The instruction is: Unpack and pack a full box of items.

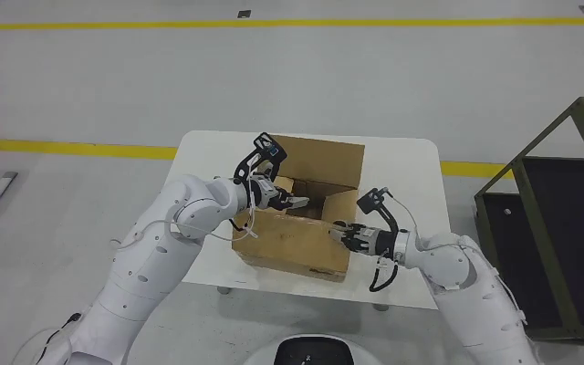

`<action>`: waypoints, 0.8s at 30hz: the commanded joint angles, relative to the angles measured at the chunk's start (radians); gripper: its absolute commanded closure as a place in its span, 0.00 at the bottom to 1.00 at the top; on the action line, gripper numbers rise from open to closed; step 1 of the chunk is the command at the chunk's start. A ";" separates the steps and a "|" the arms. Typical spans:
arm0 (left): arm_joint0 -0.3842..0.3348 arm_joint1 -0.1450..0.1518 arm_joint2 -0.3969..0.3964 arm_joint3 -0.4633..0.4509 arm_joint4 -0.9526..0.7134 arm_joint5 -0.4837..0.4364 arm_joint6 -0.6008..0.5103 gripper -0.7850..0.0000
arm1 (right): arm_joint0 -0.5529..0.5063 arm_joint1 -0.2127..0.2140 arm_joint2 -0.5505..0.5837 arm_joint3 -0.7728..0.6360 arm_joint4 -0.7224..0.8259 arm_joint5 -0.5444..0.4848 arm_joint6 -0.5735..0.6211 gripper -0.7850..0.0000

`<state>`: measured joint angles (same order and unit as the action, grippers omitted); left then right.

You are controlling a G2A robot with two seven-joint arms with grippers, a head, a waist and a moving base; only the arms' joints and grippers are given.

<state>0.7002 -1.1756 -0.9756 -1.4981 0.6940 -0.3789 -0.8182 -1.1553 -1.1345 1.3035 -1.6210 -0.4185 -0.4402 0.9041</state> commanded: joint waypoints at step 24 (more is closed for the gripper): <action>-0.018 -0.022 0.103 0.049 0.197 0.217 -0.099 1.00 | -0.005 0.047 0.049 -0.112 -0.164 -0.154 0.003 1.00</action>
<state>0.6868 -1.1945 -0.8824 -1.4577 0.8908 -0.1636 -0.9053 -1.1580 -1.0882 1.3526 -1.7337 -0.5854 -0.5926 0.9138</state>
